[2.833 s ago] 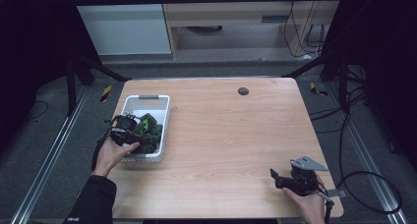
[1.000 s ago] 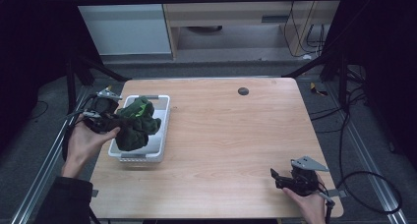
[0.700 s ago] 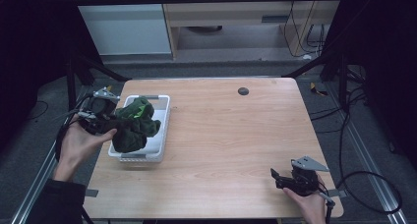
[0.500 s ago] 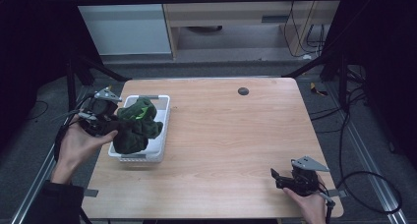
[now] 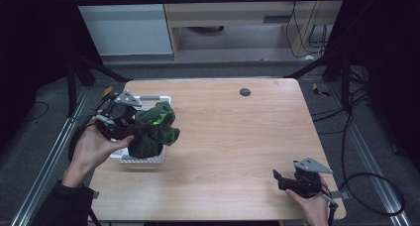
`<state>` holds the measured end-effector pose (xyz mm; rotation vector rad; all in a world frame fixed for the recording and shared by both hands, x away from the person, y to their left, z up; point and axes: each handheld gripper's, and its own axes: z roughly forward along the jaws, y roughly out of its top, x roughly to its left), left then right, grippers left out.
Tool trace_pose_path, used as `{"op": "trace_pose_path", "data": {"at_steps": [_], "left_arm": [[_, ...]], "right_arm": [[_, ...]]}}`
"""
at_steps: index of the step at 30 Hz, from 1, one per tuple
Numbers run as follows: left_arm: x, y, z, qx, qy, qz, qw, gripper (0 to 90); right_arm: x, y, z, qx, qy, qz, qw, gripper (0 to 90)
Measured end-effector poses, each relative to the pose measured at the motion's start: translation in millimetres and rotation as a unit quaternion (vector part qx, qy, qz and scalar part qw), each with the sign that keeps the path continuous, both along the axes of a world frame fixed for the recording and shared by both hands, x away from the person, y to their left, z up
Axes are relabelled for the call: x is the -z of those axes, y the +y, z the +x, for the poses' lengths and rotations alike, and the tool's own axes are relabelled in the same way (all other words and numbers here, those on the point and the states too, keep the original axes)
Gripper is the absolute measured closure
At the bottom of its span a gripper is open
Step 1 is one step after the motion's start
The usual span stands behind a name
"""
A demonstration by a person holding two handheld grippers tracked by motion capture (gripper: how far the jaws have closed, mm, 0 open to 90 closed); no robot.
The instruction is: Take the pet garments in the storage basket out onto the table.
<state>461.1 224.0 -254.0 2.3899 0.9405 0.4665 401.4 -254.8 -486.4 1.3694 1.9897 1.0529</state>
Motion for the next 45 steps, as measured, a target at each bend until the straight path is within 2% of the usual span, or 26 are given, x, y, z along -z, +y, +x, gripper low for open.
{"op": "trace_pose_path", "data": {"at_steps": [7, 21, 33, 45], "left_arm": [[-2.5, -17.8, 0.4, 0.019, 0.001, 0.000, 0.9998, 75.6], [2.7, -55.5, 1.6, 0.060, 0.011, 0.008, 0.9981, 75.5], [18.3, -84.3, 5.0, 0.088, 0.026, 0.028, 0.9954, 75.5], [36.2, -109.2, 10.1, 0.110, 0.041, 0.036, 0.9924, 75.5]], "right_arm": [[-0.3, -0.3, -0.1, 0.000, -0.001, 0.002, 1.0000, 16.5], [-1.3, -1.7, -0.6, 0.004, -0.001, 0.009, 1.0000, 16.5], [-1.6, -3.1, -0.5, 0.006, -0.007, 0.004, 0.9999, 16.5], [-2.2, -4.1, -0.5, 0.009, -0.011, 0.005, 0.9999, 16.4]]}}
